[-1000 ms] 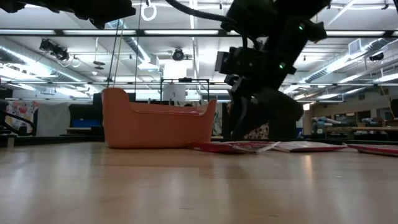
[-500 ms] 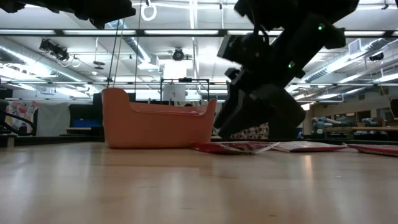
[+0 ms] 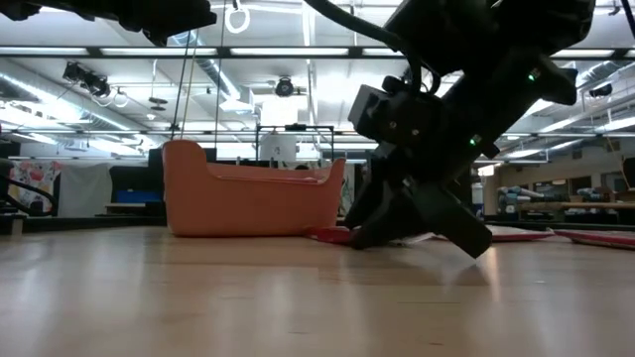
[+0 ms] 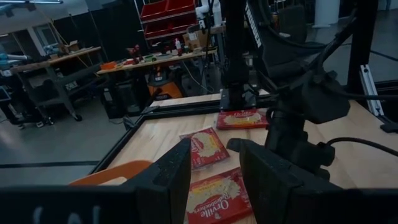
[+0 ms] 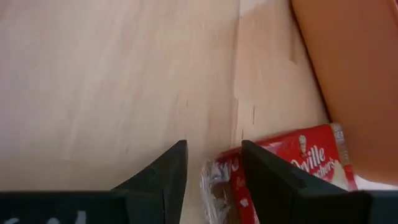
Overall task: Sort popcorn bags into baskets
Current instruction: Put the red popcorn bag into the orange bin
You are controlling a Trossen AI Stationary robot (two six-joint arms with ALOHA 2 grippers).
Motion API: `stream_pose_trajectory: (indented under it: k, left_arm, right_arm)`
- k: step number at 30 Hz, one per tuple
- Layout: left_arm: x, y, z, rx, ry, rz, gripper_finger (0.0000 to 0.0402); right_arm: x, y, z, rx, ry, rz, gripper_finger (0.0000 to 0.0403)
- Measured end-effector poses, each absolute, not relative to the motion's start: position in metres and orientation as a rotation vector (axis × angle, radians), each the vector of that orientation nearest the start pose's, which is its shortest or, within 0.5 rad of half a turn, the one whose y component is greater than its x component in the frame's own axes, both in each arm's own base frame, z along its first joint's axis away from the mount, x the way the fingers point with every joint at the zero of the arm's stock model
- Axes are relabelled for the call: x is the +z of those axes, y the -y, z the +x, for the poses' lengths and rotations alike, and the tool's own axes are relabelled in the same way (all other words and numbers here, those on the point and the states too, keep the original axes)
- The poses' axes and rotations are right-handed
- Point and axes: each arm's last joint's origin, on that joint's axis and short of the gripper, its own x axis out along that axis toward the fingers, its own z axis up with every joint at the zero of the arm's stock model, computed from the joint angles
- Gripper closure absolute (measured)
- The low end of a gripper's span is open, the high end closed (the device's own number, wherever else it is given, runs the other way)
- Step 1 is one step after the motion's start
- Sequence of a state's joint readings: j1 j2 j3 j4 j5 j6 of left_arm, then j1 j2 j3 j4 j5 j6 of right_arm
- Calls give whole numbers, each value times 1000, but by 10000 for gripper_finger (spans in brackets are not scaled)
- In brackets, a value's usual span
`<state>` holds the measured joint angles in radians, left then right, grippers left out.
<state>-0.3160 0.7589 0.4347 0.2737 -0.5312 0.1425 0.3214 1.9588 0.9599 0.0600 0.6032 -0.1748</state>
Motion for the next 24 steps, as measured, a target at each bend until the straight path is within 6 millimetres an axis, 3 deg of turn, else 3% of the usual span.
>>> stream_pose_trajectory:
  k: [16, 19, 24]
  left_arm:
    - [258, 40, 168, 211, -72, 167, 260]
    - [258, 40, 168, 211, -72, 167, 260]
    - [258, 39, 168, 212, -72, 166, 260]
  right_arm:
    - [102, -79, 341, -257, -944, -569, 249]
    - [102, -78, 341, -254, -953, -565, 280]
    - [100, -77, 340, -245, -969, -567, 368]
